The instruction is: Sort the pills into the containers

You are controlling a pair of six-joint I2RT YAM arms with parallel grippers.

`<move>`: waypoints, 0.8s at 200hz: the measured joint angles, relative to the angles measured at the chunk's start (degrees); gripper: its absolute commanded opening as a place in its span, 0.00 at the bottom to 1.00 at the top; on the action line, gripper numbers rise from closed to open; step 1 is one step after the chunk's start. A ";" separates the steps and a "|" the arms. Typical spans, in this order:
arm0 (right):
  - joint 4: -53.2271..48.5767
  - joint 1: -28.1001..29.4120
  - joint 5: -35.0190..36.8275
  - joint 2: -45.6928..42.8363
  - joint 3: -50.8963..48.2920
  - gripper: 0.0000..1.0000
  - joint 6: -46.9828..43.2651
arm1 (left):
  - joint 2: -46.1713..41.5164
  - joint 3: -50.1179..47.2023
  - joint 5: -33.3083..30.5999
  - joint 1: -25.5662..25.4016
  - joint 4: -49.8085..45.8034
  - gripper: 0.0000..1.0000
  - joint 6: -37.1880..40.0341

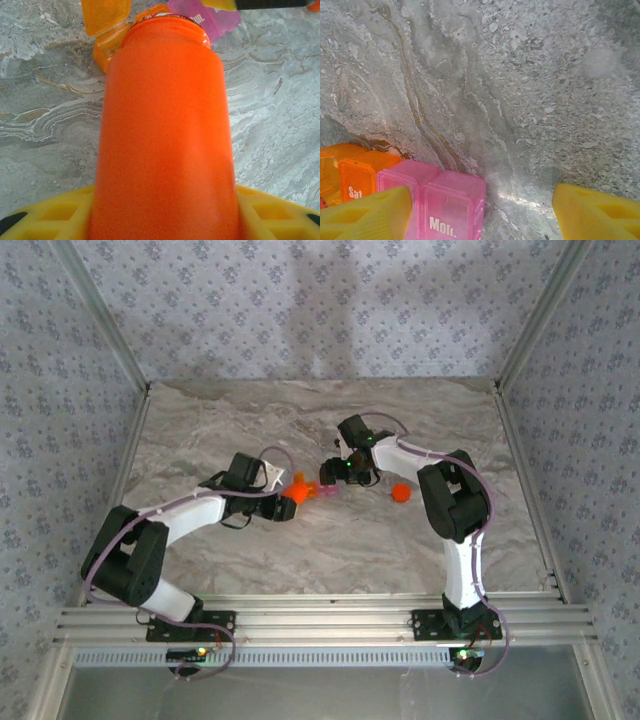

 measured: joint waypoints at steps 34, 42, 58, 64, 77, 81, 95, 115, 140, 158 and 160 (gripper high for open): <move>-0.02 -0.02 0.00 0.00 0.00 0.77 0.39 | -3.04 -3.65 0.42 0.00 4.81 0.00 -0.22; -0.02 -0.04 0.00 0.00 0.00 0.77 0.57 | -3.80 -4.44 0.44 0.00 5.79 0.00 -0.28; 0.00 -0.13 -0.24 0.00 0.00 0.77 1.16 | -5.27 -5.81 0.68 0.00 7.58 0.00 -0.61; 0.02 -0.17 -0.35 -0.04 0.00 0.77 1.46 | -5.64 -6.27 0.85 0.00 8.33 0.00 -0.63; -0.13 -0.35 -0.37 -0.33 0.00 0.77 1.99 | -6.34 -7.19 1.18 0.00 9.97 0.00 -0.85; -0.20 -0.44 -0.37 -0.55 0.00 0.77 2.21 | -6.49 -7.48 1.27 0.00 10.54 0.00 -1.09; -0.48 -0.83 -0.37 -1.66 -0.02 0.78 3.02 | -7.30 -8.81 1.49 0.00 12.68 0.00 -1.70; -0.55 -1.51 -0.37 -4.70 -0.02 0.78 4.07 | -8.92 -11.04 1.46 0.00 15.76 0.00 -2.62; -0.33 -2.36 -0.35 -9.18 -0.02 0.78 4.79 | -10.64 -13.31 1.44 -0.35 19.93 0.00 -3.23; 0.55 -2.97 -0.28 -11.78 -0.11 0.78 5.44 | -11.76 -14.95 1.42 -0.87 22.86 0.00 -3.23; 0.66 -3.04 -0.24 -12.02 -0.13 0.78 5.44 | -11.87 -15.13 1.42 -0.96 23.21 0.00 -3.21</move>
